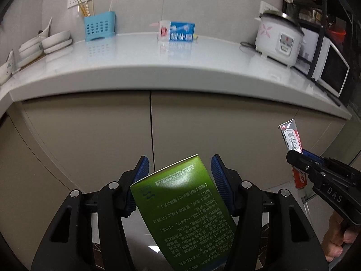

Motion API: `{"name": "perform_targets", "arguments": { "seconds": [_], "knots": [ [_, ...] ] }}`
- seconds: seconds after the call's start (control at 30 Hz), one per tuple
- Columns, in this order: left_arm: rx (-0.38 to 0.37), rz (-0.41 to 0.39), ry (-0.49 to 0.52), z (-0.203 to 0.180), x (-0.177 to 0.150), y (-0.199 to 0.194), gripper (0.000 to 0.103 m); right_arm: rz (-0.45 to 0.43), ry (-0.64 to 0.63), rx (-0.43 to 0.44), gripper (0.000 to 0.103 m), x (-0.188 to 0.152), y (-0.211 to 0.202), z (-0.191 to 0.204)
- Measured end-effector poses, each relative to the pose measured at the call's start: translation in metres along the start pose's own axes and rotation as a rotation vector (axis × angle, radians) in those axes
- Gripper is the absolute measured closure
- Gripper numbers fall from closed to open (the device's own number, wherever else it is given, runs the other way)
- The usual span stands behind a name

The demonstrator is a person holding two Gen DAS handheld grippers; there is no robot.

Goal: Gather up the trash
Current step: 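Carry the green carton and toothpaste tube down over the wastebasket with both tools, then open both tools to drop the carton and toothpaste tube into the wastebasket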

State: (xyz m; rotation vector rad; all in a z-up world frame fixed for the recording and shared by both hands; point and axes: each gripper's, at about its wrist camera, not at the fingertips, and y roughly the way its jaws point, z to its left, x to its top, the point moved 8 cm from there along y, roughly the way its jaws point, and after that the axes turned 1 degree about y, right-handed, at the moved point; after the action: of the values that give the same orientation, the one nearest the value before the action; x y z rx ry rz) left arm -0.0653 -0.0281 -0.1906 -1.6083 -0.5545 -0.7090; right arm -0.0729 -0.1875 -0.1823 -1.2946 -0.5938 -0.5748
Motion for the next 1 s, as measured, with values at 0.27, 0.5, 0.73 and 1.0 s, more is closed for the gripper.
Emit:
{"name": "perform_targets", "arguments": {
  "seconds": [0.27, 0.5, 0.73, 1.0],
  "knots": [
    [-0.005, 0.005, 0.045, 0.005, -0.050, 0.055, 0.046, 0.098, 0.024, 0.004, 0.085, -0.071, 0.070, -0.007],
    [-0.036, 0.055, 0.070, 0.002, -0.098, 0.119, 0.046, 0.187, 0.036, -0.018, 0.085, -0.124, 0.136, -0.028],
    [-0.080, 0.181, 0.082, -0.012, -0.158, 0.200, 0.046, 0.296, 0.033, -0.070, 0.085, -0.180, 0.192, -0.056],
    [-0.132, 0.324, 0.105, -0.027, -0.222, 0.271, 0.046, 0.437, 0.114, -0.085, 0.085, -0.236, 0.240, -0.083]
  ]
}}
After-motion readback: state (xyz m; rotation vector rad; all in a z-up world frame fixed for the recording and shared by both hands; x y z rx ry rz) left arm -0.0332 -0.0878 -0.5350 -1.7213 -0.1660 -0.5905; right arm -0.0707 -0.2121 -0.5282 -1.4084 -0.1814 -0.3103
